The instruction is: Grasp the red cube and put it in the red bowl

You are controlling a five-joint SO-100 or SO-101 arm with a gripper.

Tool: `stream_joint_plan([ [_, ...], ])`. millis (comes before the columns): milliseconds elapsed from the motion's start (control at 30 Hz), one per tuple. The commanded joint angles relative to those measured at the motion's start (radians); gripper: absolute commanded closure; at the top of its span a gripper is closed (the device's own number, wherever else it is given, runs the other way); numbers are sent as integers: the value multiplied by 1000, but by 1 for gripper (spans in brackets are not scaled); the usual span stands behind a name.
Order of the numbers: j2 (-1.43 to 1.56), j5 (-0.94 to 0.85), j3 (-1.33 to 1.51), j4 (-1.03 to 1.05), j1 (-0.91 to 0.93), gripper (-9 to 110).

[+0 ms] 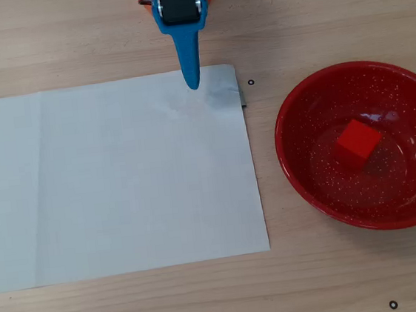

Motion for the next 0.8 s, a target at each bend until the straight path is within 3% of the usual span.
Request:
stream_joint_plan([
  [0, 18, -34, 14, 2, -11, 101],
  [767, 17, -54, 14, 6, -31, 101],
])
